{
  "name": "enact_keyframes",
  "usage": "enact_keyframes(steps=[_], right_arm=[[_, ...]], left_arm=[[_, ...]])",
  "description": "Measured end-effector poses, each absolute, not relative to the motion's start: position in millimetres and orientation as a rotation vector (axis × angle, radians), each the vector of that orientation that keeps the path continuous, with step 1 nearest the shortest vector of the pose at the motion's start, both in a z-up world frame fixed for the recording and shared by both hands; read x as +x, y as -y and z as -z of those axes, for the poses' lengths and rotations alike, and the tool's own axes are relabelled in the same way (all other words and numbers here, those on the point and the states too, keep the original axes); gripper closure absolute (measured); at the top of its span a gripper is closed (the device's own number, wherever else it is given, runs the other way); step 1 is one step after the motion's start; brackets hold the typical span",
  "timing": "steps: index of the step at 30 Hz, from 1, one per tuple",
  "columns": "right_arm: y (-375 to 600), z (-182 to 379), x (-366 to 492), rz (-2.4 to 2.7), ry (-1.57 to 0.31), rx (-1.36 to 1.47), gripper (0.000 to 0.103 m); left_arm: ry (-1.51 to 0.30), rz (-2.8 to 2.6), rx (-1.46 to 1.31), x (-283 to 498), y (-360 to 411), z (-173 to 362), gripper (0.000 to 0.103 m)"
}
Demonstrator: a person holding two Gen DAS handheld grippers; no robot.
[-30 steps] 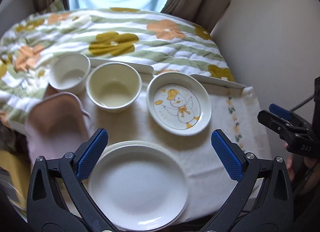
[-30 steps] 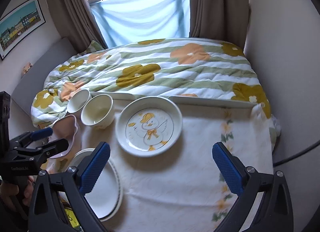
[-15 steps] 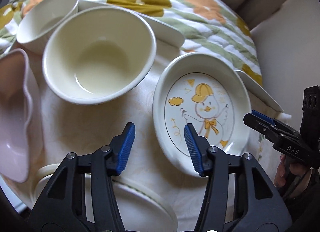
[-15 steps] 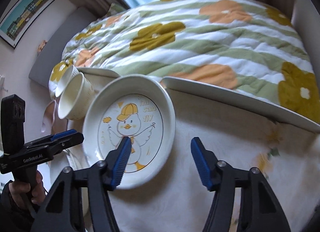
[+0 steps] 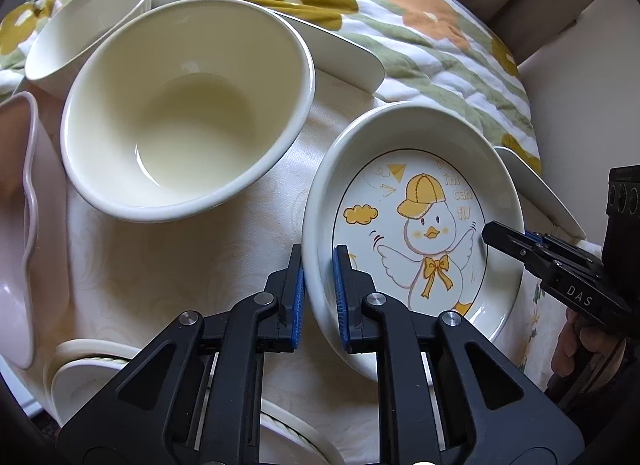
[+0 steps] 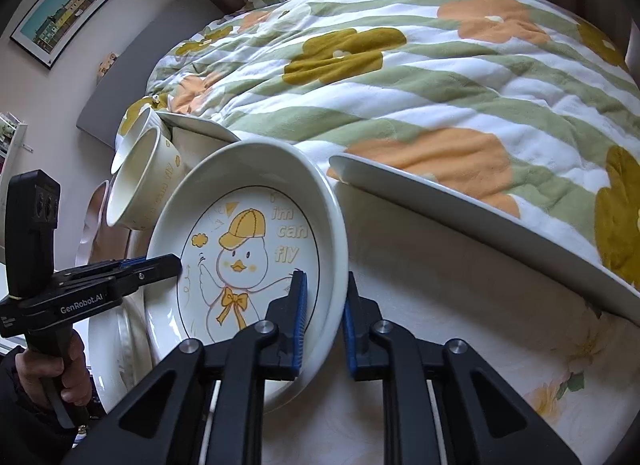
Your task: Organize plates and bowls
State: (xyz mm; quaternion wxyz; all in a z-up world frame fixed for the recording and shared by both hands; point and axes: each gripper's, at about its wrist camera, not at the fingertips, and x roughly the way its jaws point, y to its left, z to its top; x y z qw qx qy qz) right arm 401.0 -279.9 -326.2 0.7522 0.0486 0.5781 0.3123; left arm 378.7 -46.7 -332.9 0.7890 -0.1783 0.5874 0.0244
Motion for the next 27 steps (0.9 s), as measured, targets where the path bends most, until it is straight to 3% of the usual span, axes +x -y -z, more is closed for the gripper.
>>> enact_keyframes(steps=[9,27], right_arm=[[284,317,397,-0.688,-1.243,0.137,0.088],[261,225,306,-0.545,-1.131,0.171,0.088]], left_arm=[[-1.234,-0.048,-0.329,374,53,314,0.091],[-1.121,0.110,-0.242,307,18,223,0.091]])
